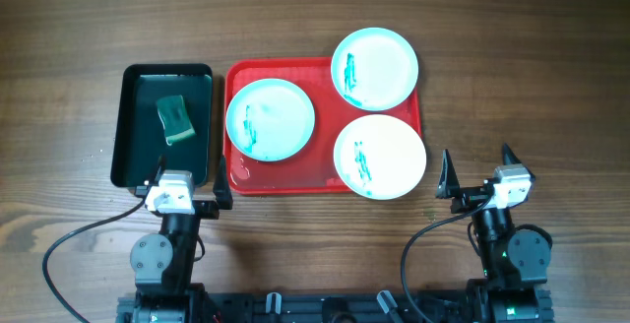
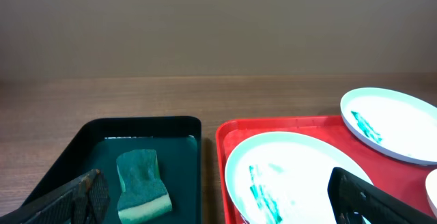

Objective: Clean dirty plates on tray and stack at the side

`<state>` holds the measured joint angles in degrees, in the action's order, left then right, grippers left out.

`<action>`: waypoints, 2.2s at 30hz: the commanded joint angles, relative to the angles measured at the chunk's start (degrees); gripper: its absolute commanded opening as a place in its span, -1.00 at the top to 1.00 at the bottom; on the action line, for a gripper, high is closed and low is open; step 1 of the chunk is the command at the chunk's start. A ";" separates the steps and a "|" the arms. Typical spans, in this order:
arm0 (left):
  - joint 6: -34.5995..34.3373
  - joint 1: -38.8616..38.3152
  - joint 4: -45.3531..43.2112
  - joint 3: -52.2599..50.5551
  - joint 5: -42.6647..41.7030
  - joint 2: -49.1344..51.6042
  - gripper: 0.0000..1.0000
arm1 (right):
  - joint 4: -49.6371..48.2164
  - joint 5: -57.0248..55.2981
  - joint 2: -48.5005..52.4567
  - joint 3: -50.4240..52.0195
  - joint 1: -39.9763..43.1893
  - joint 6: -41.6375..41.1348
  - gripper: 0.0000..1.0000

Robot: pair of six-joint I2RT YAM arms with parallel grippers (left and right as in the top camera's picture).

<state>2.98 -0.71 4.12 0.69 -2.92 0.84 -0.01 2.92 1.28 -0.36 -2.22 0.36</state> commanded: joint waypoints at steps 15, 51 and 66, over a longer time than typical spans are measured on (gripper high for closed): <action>1.29 -0.24 0.15 -0.37 -0.28 -0.46 -1.00 | -0.13 -0.20 -0.24 0.07 -0.13 1.03 -1.00; -3.48 -0.24 36.81 57.13 -8.50 44.72 -1.00 | 24.90 4.92 33.31 -40.70 -0.13 0.11 -0.99; -3.45 -0.31 54.82 78.29 -25.79 78.75 -1.00 | 39.89 24.04 77.09 -68.28 -2.45 -16.61 -0.99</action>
<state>-0.21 -0.78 58.94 78.30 -26.52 78.00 39.44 22.52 74.52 -66.92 -2.76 -11.42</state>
